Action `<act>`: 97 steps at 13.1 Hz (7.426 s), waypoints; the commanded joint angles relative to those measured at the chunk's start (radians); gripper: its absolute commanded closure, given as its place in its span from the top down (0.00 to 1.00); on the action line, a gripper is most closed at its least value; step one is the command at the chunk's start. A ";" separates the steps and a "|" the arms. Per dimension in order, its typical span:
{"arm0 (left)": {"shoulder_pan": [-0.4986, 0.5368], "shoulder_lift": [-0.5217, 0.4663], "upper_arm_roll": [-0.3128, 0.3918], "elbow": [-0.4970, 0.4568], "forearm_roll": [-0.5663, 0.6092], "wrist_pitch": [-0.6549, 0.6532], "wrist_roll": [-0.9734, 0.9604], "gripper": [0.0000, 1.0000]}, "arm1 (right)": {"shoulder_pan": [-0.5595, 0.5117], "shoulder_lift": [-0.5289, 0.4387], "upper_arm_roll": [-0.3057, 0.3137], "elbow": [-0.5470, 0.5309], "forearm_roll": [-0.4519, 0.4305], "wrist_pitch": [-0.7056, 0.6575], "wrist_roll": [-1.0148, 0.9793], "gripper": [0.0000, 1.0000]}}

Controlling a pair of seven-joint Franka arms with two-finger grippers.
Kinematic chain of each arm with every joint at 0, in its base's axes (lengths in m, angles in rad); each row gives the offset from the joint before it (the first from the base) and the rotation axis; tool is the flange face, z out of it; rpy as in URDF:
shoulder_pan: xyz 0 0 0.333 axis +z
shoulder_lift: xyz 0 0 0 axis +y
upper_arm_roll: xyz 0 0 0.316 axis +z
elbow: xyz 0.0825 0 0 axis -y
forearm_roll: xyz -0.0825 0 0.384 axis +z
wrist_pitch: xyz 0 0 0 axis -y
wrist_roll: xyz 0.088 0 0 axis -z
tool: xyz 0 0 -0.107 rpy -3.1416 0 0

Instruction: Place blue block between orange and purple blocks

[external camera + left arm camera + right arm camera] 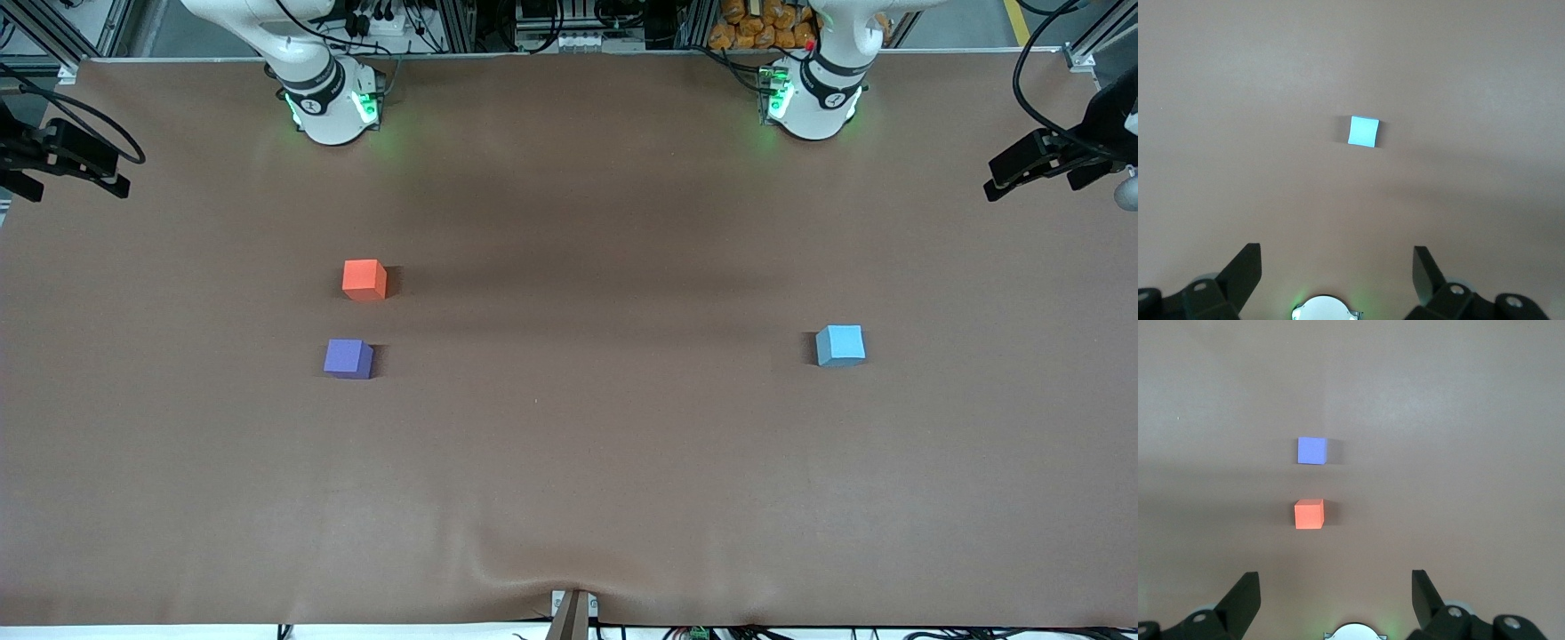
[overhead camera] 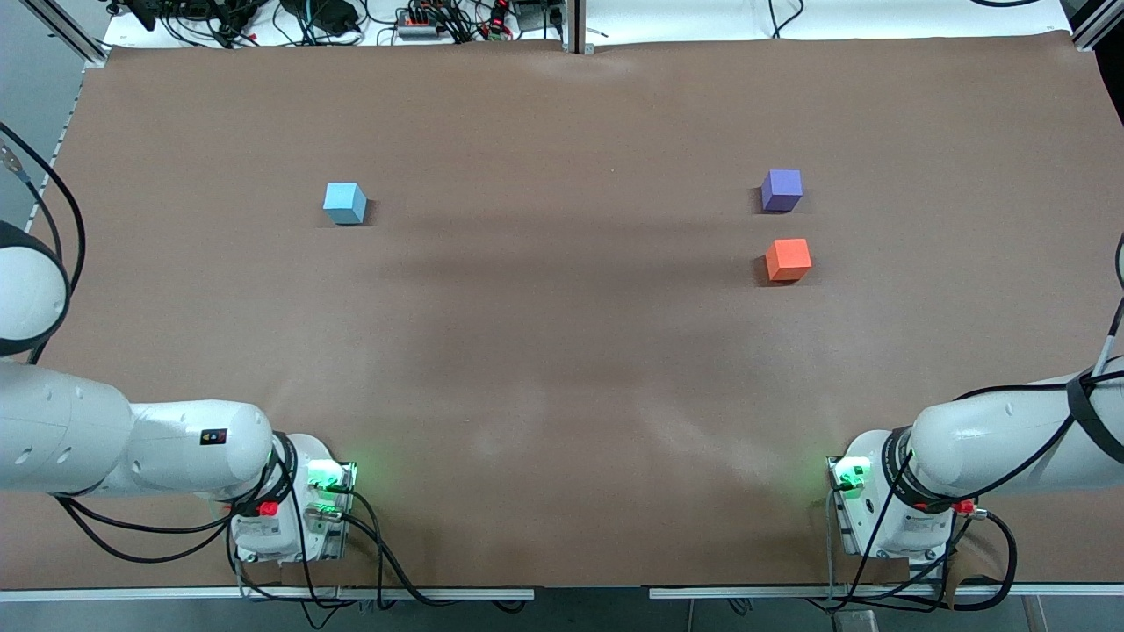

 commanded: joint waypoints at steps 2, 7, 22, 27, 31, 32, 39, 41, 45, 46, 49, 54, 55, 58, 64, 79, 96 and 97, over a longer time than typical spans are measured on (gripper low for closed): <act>0.014 -0.017 -0.010 -0.009 -0.015 0.007 0.008 1.00 | -0.008 0.000 0.004 0.013 0.014 -0.007 -0.011 1.00; 0.005 -0.004 -0.014 -0.012 -0.010 0.007 0.007 1.00 | -0.008 0.002 0.004 0.013 0.016 -0.006 -0.011 1.00; 0.008 -0.002 -0.042 -0.093 -0.021 0.127 0.010 1.00 | -0.017 0.003 0.002 0.013 0.026 -0.009 -0.011 1.00; 0.008 -0.007 -0.042 -0.247 -0.021 0.283 0.010 1.00 | -0.019 0.003 0.002 0.013 0.028 -0.009 -0.011 1.00; 0.011 0.019 -0.042 -0.389 -0.021 0.459 0.010 1.00 | -0.016 0.003 0.002 0.015 0.028 -0.007 -0.011 1.00; 0.009 0.036 -0.042 -0.412 -0.019 0.499 0.010 1.00 | -0.017 0.003 0.002 0.015 0.028 -0.009 -0.011 1.00; 0.021 0.087 -0.040 -0.667 -0.010 0.832 -0.010 1.00 | -0.017 0.003 0.002 0.015 0.029 -0.009 -0.011 1.00; 0.023 0.111 -0.040 -0.719 -0.009 0.921 -0.008 1.00 | -0.017 0.003 0.002 0.015 0.029 -0.009 -0.011 1.00; 0.044 0.223 -0.040 -0.745 -0.009 1.085 0.001 1.00 | -0.017 0.003 0.002 0.015 0.029 -0.009 -0.011 1.00; 0.044 0.254 -0.040 -0.745 -0.009 1.113 0.007 1.00 | -0.019 0.003 0.002 0.015 0.029 -0.009 -0.011 1.00; 0.044 0.317 -0.040 -0.745 -0.007 1.170 0.011 1.00 | -0.019 0.003 0.002 0.013 0.029 -0.009 -0.011 1.00; 0.043 0.374 -0.042 -0.744 -0.006 1.199 0.079 1.00 | -0.019 0.003 0.002 0.013 0.029 -0.011 -0.011 1.00; 0.044 0.387 -0.042 -0.744 -0.006 1.210 0.085 1.00 | -0.019 0.003 0.002 0.013 0.029 -0.011 -0.011 1.00; 0.041 0.409 -0.042 -0.741 -0.006 1.216 0.087 0.94 | -0.019 0.003 0.002 0.013 0.029 -0.009 -0.011 1.00; 0.023 0.426 -0.053 -0.712 -0.006 1.211 0.067 0.10 | -0.019 0.003 0.002 0.013 0.029 -0.011 -0.011 1.00; -0.581 0.771 -0.085 -0.014 -0.019 1.015 -0.280 0.00 | -0.016 0.007 0.001 0.015 0.029 -0.009 -0.011 1.00; -0.816 0.864 -0.080 0.198 -0.018 1.003 -0.457 1.00 | -0.013 0.011 0.002 0.016 0.029 -0.011 -0.010 1.00; -0.810 0.824 -0.071 0.197 -0.010 0.953 -0.500 1.00 | -0.010 0.013 0.002 0.016 0.029 -0.011 -0.010 1.00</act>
